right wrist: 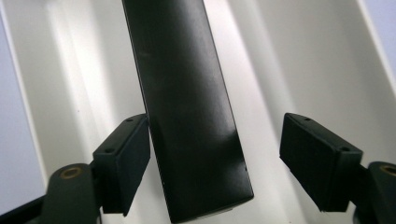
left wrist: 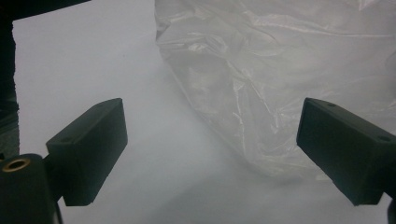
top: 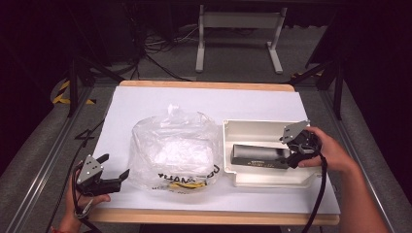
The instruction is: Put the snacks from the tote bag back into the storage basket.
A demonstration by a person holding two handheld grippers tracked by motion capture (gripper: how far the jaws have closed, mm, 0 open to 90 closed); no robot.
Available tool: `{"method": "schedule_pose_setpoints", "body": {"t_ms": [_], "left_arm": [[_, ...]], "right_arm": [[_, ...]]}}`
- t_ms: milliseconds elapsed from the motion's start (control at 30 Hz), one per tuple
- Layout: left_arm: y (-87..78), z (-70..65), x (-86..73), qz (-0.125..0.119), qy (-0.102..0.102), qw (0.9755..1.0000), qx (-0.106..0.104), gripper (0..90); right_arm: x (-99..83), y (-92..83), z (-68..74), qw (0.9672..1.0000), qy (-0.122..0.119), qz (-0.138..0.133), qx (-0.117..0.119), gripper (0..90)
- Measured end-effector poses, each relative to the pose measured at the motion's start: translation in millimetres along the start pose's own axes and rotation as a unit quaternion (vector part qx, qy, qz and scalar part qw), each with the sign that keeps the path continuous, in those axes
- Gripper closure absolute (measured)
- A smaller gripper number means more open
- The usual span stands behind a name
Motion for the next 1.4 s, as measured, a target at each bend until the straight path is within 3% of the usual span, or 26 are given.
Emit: {"method": "schedule_pose_setpoints", "body": {"t_ms": [433,667,700,767,833,933,1033,1100,1167,1400], "left_arm": [[-0.8,-0.8,0.0,-0.001,0.001,1.0000,-0.004,9.6],[-0.9,-0.9,-0.2,0.000,0.000,1.0000,-0.008,9.3],[-1.1,-0.7,-0.2,0.000,0.000,1.0000,-0.008,9.3],[-1.2,-0.7,-0.1,0.000,0.000,1.0000,-0.008,9.3],[-1.3,-0.8,0.0,-0.001,0.000,1.0000,-0.009,9.2],[-1.7,-0.8,-0.1,0.000,0.000,1.0000,-0.009,9.2],[-2.1,-0.7,0.1,-0.002,-0.001,1.0000,-0.007,9.2],[-2.0,-0.5,0.1,-0.002,-0.001,1.0000,-0.007,9.1],[-1.7,-0.4,0.0,-0.001,0.000,1.0000,-0.007,9.1],[-1.8,-0.3,-0.4,0.000,-0.001,1.0000,-0.008,9.1]], "right_arm": [[3.8,-10.8,7.3,0.9981,0.021,-0.029,-0.051,14.3],[1.3,-16.5,12.6,0.9938,0.057,-0.059,-0.075,10.6],[-0.1,-17.8,14.6,0.9913,0.071,-0.067,-0.088,9.2],[-0.8,-18.6,14.9,0.9903,0.075,-0.068,-0.096,8.7],[-3.4,-20.7,18.6,0.9865,0.088,-0.074,-0.117,7.6],[-5.4,-22.2,21.0,0.9846,0.089,-0.080,-0.127,6.4],[-8.9,-25.9,22.8,0.9797,0.100,-0.084,-0.152,5.9],[-9.9,-27.5,23.0,0.9786,0.101,-0.086,-0.157,5.9],[-12.2,-32.1,25.7,0.9745,0.109,-0.089,-0.175,5.9],[-16.8,-35.1,32.1,0.9715,0.113,-0.091,-0.187,5.9]]}}
Point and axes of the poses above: each handheld gripper's, and its own axes: y roughly forward along the jaws, x roughly out of its top, z roughly to its left, the point moved 1 cm from there along y, roughly forward along the jaws, and after that the axes turned 12 degrees about -z, right-handed, at the moved point
